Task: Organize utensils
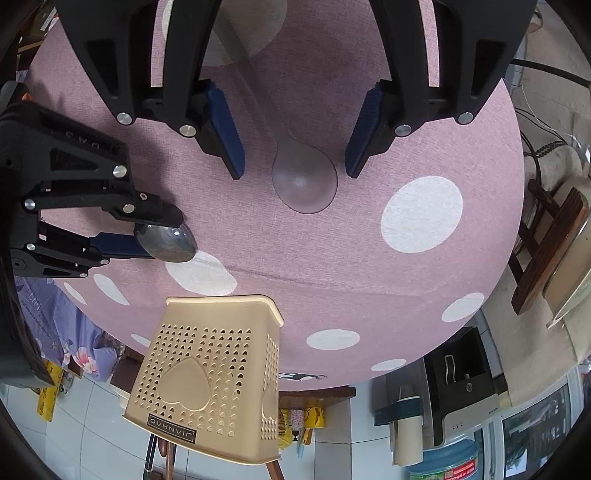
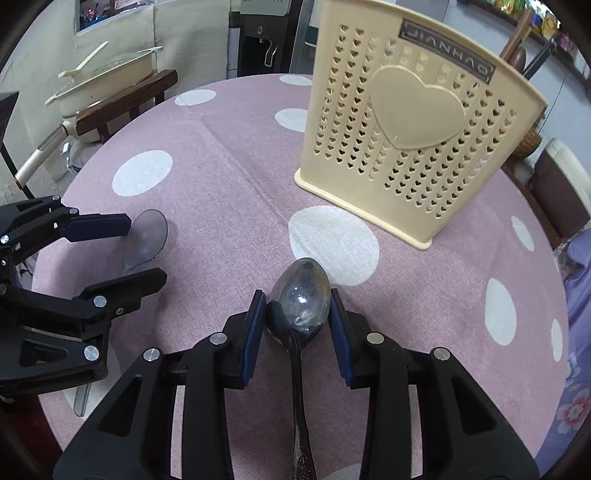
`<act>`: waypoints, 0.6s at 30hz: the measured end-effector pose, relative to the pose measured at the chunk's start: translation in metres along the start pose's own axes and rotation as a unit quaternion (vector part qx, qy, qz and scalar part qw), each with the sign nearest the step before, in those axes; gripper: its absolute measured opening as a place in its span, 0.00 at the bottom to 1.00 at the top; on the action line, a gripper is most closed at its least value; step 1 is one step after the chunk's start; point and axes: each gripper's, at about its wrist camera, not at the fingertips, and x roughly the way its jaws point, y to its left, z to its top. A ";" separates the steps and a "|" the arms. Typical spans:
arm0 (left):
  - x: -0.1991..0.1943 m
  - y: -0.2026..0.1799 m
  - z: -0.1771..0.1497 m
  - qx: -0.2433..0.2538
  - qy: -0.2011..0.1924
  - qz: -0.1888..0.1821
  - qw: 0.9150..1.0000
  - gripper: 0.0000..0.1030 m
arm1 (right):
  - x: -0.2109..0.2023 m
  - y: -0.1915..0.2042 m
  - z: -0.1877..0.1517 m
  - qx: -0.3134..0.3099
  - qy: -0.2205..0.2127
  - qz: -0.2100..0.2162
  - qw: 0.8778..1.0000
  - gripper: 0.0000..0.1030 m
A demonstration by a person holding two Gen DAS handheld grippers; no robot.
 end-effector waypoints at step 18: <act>-0.001 0.002 0.000 -0.005 0.000 -0.009 1.000 0.57 | -0.010 -0.004 0.002 0.056 -0.013 0.040 0.998 0.40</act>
